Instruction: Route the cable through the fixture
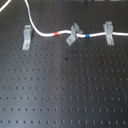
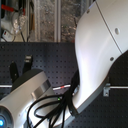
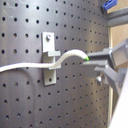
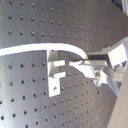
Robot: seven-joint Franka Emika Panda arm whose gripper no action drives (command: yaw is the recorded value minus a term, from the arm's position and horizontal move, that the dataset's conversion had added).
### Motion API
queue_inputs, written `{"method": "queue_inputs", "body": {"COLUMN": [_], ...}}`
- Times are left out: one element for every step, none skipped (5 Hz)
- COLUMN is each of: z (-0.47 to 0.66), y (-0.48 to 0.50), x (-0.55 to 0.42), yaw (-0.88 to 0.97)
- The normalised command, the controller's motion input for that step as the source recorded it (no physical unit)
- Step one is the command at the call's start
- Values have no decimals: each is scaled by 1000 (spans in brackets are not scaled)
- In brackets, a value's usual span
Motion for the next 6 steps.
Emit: {"method": "queue_inputs", "body": {"z": [56, 360, 405, 15, -182, -82], "y": [0, -2, -12, -24, 19, 63], "x": [0, 3, 11, 15, 34, 121], "yaw": [177, 269, 269, 200, 320, 471]}}
